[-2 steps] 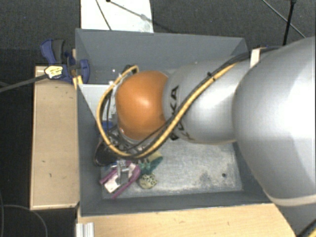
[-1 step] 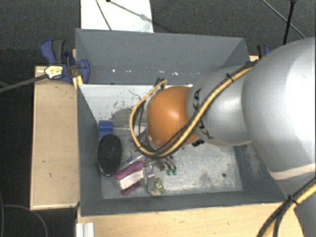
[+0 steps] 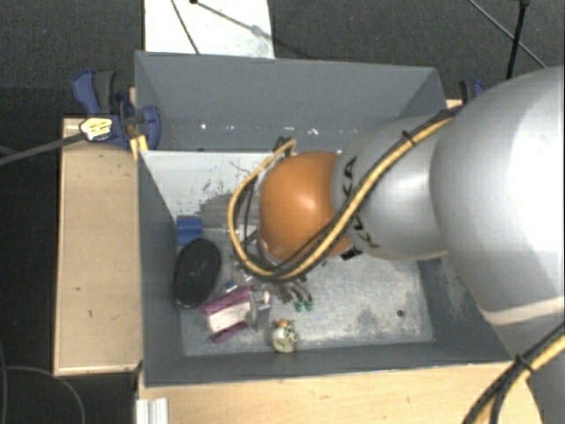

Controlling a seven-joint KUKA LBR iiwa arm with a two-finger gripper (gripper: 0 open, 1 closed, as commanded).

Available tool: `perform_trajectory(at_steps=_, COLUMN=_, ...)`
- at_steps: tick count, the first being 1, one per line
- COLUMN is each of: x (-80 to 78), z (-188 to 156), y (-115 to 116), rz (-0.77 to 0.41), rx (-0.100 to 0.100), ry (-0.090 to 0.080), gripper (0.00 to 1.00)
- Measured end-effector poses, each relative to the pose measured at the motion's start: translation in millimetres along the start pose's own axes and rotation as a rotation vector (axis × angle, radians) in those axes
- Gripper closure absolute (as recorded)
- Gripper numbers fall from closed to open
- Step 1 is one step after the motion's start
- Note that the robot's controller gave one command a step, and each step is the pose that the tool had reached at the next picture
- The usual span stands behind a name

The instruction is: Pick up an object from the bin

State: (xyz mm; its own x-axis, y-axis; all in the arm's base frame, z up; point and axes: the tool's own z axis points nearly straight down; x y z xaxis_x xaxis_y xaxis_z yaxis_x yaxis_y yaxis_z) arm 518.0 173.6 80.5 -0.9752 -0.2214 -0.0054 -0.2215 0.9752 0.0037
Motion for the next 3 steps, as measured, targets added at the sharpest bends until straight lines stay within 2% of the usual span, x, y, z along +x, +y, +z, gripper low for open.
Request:
perform_trajectory(at_steps=1, x=-16.7, z=-110, y=-7, rz=0.040, rx=0.003, ry=-0.006, gripper=1.00)
perform_trajectory(at_steps=2, x=-56.8, z=-66, y=-27, rz=0.210, rx=0.003, ry=0.001, gripper=1.00)
perform_trajectory(at_steps=3, x=-38.6, z=-148, y=-2, rz=0.279, rx=0.001, ry=-0.006, gripper=1.00)
